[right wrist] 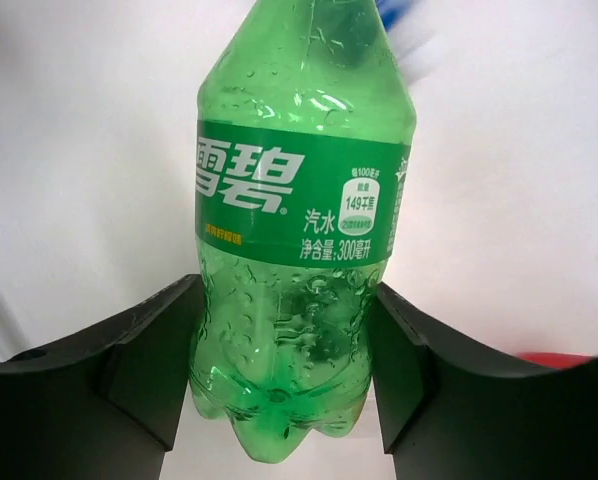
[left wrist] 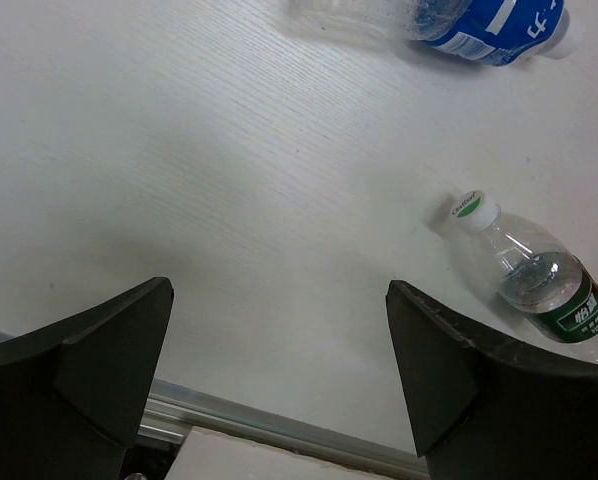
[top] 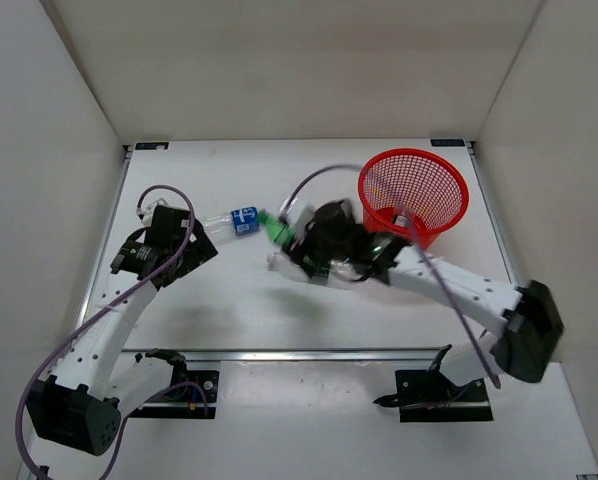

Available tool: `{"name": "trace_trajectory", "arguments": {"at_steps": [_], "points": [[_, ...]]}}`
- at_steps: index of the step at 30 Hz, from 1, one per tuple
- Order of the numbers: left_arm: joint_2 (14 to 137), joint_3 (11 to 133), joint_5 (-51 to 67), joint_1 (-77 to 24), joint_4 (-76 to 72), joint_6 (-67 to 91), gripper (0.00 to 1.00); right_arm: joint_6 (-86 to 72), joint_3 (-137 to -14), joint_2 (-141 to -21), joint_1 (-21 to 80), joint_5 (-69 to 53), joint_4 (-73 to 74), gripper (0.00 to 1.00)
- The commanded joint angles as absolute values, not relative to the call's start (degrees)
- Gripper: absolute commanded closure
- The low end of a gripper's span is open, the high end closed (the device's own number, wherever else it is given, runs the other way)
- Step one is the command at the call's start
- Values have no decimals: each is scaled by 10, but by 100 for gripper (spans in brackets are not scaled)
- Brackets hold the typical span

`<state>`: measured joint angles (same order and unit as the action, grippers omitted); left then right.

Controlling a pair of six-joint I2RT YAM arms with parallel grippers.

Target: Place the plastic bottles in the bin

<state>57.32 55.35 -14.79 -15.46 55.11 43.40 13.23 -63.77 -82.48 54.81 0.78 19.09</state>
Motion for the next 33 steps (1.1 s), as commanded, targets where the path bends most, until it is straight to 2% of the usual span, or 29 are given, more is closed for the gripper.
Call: {"name": "trace_trajectory", "arguments": {"at_steps": [1,5,8,11,13,14,16,20,25,28,33], "points": [[579,578,-136,-153,527,424,1,105,-697,-712,379,-106,161,58],[577,563,-125,-149,517,419,2,86,-711,-699,209,-114,141,54],[588,561,-119,-150,517,416,1,58,-731,-729,125,-148,164,53],[595,568,-120,-147,526,411,1,39,-720,-729,101,-130,153,35],[593,574,-114,-142,525,404,2,56,-722,-722,118,-79,154,22],[594,579,-123,-143,522,406,1,64,-721,-713,137,-43,152,11],[594,589,-127,-141,529,397,1,87,-726,-706,156,-9,153,1],[590,594,-131,-142,540,389,1,106,-744,-697,203,-40,181,1],[577,571,-118,-137,546,384,1,180,-703,-722,400,-85,217,2],[568,563,-111,-137,548,381,1,172,-696,-779,431,-118,236,2],[551,561,-112,-136,561,381,2,169,-695,-886,433,-55,226,2]]}}
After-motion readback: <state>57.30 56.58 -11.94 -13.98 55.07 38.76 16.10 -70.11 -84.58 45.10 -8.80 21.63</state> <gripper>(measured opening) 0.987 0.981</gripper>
